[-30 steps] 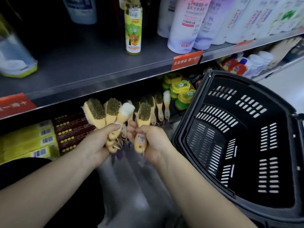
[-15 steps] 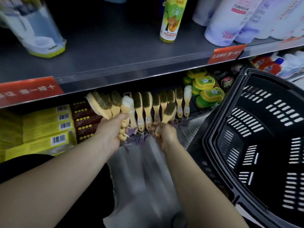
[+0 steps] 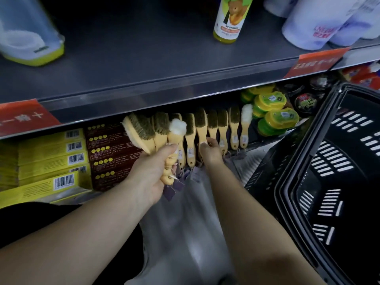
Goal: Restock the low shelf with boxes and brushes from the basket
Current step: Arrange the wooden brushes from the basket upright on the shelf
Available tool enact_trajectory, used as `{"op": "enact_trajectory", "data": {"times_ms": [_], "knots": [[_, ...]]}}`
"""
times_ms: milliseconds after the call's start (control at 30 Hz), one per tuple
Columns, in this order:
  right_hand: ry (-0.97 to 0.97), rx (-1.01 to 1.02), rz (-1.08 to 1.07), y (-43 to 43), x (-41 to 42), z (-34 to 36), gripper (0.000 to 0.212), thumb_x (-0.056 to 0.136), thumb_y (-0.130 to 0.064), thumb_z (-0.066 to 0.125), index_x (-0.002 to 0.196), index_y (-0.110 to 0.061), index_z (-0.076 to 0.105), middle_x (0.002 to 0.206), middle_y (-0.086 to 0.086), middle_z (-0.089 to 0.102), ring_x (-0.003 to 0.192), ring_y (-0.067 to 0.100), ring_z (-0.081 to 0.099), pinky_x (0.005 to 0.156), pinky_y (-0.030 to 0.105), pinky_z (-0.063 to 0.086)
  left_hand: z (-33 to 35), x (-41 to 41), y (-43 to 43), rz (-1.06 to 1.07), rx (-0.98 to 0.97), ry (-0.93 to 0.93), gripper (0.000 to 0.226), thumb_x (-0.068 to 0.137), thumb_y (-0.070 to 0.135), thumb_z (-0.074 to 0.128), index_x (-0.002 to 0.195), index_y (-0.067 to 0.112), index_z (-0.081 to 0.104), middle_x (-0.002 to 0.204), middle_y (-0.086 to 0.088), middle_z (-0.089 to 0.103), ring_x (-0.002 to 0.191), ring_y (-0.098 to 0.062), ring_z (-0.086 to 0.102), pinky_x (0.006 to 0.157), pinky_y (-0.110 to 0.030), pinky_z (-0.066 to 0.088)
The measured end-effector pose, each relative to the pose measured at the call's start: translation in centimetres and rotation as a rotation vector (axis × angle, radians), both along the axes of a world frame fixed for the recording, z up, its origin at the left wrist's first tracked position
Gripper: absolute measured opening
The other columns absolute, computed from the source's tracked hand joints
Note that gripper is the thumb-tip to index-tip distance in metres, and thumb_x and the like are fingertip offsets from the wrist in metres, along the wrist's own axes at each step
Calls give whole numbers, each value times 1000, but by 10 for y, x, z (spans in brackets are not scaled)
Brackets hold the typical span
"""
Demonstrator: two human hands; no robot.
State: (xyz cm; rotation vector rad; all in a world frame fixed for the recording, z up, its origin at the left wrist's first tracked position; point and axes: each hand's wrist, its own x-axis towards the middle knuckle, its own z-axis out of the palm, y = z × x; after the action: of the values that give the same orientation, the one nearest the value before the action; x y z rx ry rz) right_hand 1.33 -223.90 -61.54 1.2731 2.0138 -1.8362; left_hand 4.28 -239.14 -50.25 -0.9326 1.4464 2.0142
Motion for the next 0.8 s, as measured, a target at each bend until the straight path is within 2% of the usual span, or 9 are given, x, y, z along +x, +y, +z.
{"op": "enact_trajectory", "data": {"times_ms": [100, 167, 233, 333, 400, 500, 633, 700, 800], "knots": [[-19, 68, 40, 1, -1, -11, 35, 97, -14, 41, 132, -12, 45, 85, 6, 57, 67, 15, 48, 57, 25, 38, 0, -3, 5, 11, -10, 13, 13, 78, 15, 72, 76, 16, 59, 63, -1, 55, 57, -12, 47, 58, -27, 34], [-4, 75, 49, 0, -3, -14, 34, 97, -12, 43, 132, -10, 46, 110, 14, 59, 85, 20, 52, 73, 28, 43, 0, -5, 8, 24, -22, 24, 15, 77, 16, 73, 79, 17, 58, 62, -1, 57, 55, -12, 50, 58, -28, 35], [5, 86, 47, 1, -4, -16, 33, 97, -10, 44, 130, -10, 47, 120, 14, 55, 98, 23, 50, 84, 30, 42, 1, -6, 12, 24, -31, 36, 17, 77, 16, 73, 81, 18, 57, 55, 1, 60, 44, -11, 54, 55, -28, 38], [10, 73, 28, 3, -3, -17, 31, 97, -7, 45, 127, -8, 49, 120, 13, 55, 101, 22, 51, 85, 27, 40, 1, -7, 16, 22, -45, 34, 17, 77, 16, 73, 82, 18, 56, 50, 2, 60, 38, -8, 54, 54, -27, 37], [26, 69, -2, 5, -2, -13, 28, 97, -7, 46, 124, -6, 52, 118, 13, 57, 104, 23, 54, 84, 25, 41, -1, -9, 17, 9, -58, 20, 16, 77, 17, 73, 81, 19, 57, 61, 0, 59, 48, -11, 53, 55, -27, 35], [72, 236, -27, 6, 0, 5, 25, 99, -19, 43, 112, -5, 59, 105, 12, 63, 97, 24, 58, 78, 26, 41, -4, -9, 18, -30, -64, 15, 14, 78, 20, 73, 78, 19, 59, 63, 0, 54, 57, -12, 46, 52, -25, 30], [104, -153, 49, -8, 13, 54, 45, 92, -48, 45, 86, -11, 69, 77, 2, 68, 67, 16, 61, 61, 28, 46, -8, -6, 21, -72, -56, 34, 17, 78, 19, 72, 92, 16, 62, 60, 1, 53, 56, -13, 42, 44, -22, 27], [111, -322, 179, -18, 24, 69, 32, 86, -43, 58, 88, -13, 70, 75, 0, 72, 68, 14, 67, 59, 25, 52, -10, -3, 22, -107, -27, 61, 23, 79, 20, 72, 100, 16, 64, 65, 1, 58, 57, -11, 46, 41, -20, 31], [164, -491, 136, -21, 34, 78, 13, 88, -23, 63, 87, -10, 67, 73, 3, 72, 66, 14, 68, 60, 26, 55, -9, 2, 24, -156, -14, 46, 31, 82, 25, 69, 112, 17, 63, 80, 0, 67, 59, -9, 59, 46, -22, 42]]}}
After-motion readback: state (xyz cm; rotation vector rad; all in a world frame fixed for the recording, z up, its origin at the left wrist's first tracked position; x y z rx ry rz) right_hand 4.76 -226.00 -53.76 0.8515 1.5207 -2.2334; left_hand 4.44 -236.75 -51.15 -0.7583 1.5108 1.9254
